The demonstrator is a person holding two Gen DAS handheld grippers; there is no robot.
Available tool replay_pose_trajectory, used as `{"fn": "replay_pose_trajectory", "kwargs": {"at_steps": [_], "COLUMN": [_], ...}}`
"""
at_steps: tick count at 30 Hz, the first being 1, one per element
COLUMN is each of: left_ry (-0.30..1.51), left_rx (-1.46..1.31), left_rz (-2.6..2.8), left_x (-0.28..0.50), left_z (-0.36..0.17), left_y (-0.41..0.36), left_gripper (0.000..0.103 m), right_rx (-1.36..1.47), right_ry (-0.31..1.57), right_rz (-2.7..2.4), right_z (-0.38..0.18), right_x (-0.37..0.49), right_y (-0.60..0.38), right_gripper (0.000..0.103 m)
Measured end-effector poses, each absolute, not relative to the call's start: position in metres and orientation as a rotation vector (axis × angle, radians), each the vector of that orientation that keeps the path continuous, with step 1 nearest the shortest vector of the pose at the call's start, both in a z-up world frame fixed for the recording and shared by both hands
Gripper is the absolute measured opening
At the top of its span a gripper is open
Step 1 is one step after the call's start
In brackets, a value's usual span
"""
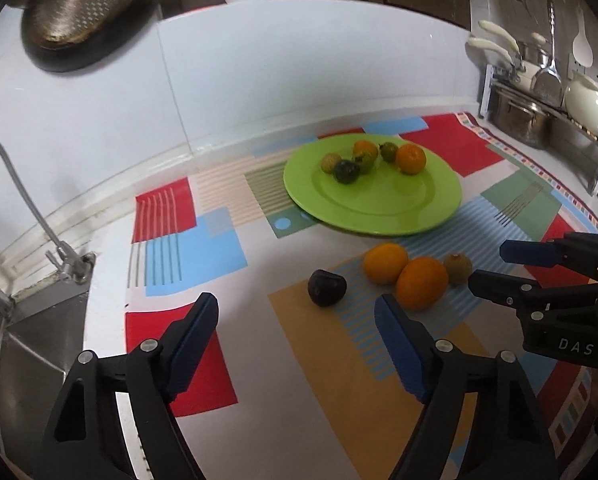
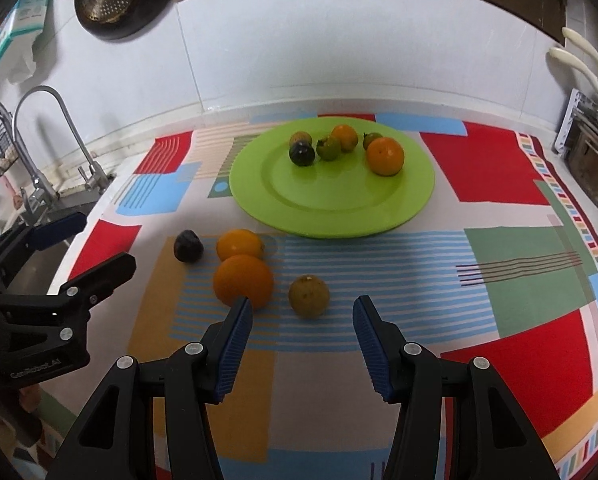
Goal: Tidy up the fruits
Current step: 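Grasp a dark plum with the left tool while the right tool grasps a yellow lime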
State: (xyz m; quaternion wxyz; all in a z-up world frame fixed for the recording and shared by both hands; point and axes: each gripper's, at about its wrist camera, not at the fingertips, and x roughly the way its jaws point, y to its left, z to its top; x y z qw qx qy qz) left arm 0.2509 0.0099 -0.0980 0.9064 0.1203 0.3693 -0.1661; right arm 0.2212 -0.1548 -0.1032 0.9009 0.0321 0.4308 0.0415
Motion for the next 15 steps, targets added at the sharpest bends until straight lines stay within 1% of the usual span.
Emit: {"fn": "replay_pose_trajectory", "kwargs": {"at_steps": [2, 4, 6, 8, 9, 11, 15], "left_ry": [0.776, 0.794, 0.811, 0.824, 0.831, 0.847, 0.871], "left_rx": [0.252, 0.252, 0.25, 0.253, 0.253, 0.257, 0.247], "left_rz": [-0.354, -0.363, -0.378, -0.386, -0.391, -0.399, -0.414], "left_x": [0.255, 0.261, 0.266, 0.27, 0.273, 0.276, 0.284], "left_z": [-0.102, -0.108, -0.113, -0.117, -0.119, -0.124, -0.131], "left_y": [0.008, 0.005, 0.002, 0.0, -0.001, -0.004, -0.007], "left_gripper": [0.076, 0.074, 0.07, 0.067, 0.064, 0.06, 0.053], "right_rx": [0.069, 0.071, 0.076, 0.08, 0.081, 0.083, 0.086], "right_ry": [0.903, 0.913, 0.922, 0.931, 0.936, 0.945, 0.951], "right_rz": [0.087, 0.091, 0.095, 0.098, 0.099, 0.103, 0.11], "right_z": [-0.107, -0.11, -0.113, -0.117, -0.118, -0.121, -0.124], "right_x": [0.225, 0.228, 0.231, 0.234, 0.235, 0.238, 0.242], "right_y": [-0.156, -0.156, -0.157, -0.158, -0.158, -0.159, -0.159], "right_gripper": [0.052, 0.049, 0.048, 0.047, 0.046, 0.043, 0.042]}}
